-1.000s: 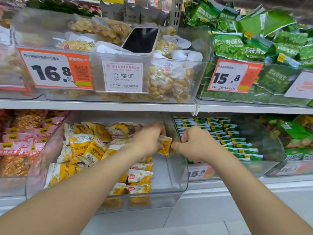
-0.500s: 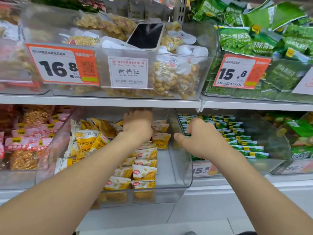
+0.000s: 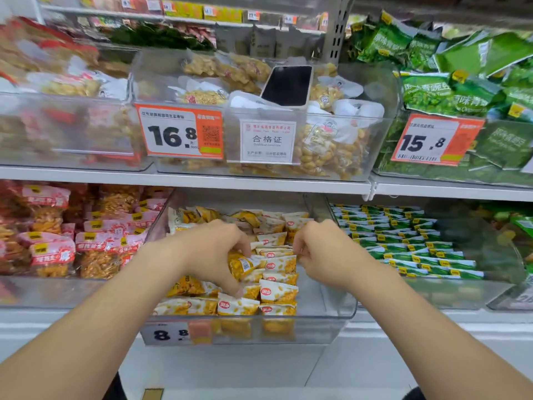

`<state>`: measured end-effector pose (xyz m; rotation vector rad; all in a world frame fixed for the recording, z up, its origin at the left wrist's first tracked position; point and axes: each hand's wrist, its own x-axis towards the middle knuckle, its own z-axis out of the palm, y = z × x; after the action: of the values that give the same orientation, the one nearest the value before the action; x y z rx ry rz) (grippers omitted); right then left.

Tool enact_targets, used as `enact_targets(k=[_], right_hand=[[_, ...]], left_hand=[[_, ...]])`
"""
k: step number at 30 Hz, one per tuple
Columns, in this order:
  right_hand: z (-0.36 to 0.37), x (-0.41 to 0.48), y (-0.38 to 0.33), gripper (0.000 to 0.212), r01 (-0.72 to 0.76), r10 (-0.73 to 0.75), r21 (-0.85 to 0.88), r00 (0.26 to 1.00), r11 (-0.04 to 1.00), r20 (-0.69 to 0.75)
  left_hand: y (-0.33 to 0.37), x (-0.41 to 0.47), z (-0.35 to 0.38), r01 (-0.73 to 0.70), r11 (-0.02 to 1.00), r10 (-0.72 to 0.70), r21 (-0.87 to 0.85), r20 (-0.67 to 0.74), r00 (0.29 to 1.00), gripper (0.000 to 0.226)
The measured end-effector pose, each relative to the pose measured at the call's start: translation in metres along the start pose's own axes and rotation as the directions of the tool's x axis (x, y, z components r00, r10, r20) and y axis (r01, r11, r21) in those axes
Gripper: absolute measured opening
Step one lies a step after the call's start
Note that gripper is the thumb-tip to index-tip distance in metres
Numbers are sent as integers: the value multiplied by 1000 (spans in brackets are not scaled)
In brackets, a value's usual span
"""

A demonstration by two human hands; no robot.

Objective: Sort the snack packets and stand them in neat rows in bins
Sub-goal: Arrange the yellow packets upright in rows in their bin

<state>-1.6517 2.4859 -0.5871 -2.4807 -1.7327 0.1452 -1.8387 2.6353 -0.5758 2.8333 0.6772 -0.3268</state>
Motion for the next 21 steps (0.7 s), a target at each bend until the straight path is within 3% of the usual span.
enact_targets(k=[4, 8, 14, 18, 21], right_hand=[[0, 16, -3, 26, -38, 37, -143, 999, 989, -12], [7, 32, -5, 35, -44, 62, -237, 996, 970, 68], [9, 56, -3, 37, -79, 98, -312, 994, 947, 46], [8, 74, -4, 50, -172, 191, -306, 981, 936, 33], [9, 82, -6, 44, -224, 233, -244, 972, 944, 10]], left_hand=[[-1, 3, 5, -15, 1000, 15, 24, 15, 1000, 88], [-5, 7, 1, -37, 992, 29, -117, -69, 997, 54], [-3, 13, 3, -32, 969, -21, -245, -207, 978, 30], [-2, 17, 7, -19, 916, -111, -401, -300, 947, 18], [-6, 22, 12, 6, 808, -222, -590, -295, 929, 21]])
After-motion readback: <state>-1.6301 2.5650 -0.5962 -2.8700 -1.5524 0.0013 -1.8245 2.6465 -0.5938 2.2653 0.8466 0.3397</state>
